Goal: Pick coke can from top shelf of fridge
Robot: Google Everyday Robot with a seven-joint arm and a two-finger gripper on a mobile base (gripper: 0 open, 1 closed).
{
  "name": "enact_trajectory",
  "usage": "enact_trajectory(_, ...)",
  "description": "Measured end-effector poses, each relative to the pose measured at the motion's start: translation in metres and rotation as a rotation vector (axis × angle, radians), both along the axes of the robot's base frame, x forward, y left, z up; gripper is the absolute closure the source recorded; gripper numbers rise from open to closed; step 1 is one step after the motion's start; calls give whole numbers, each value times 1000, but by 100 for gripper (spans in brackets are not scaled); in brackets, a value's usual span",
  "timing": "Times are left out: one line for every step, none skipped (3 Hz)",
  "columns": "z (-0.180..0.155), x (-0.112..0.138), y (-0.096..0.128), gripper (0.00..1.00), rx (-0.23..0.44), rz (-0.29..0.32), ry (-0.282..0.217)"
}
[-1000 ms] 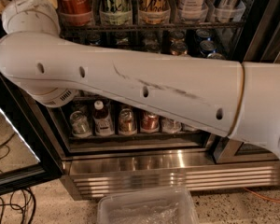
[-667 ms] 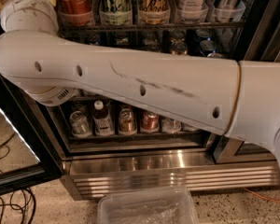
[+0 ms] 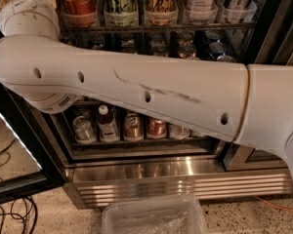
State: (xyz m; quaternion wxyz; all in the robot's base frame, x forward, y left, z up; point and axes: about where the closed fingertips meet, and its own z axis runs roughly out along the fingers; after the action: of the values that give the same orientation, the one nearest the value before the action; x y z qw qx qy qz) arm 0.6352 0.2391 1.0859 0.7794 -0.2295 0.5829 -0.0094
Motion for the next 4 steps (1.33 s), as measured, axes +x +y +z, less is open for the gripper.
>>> enact_trajectory(0, 0, 0, 90, 0, 0, 0)
enact_trajectory(13, -7, -3, 100, 34, 26, -38)
enact_trajectory(35, -19, -11, 100, 91, 89, -106)
enact_trajectory(55, -34, -17, 100, 143, 189, -153)
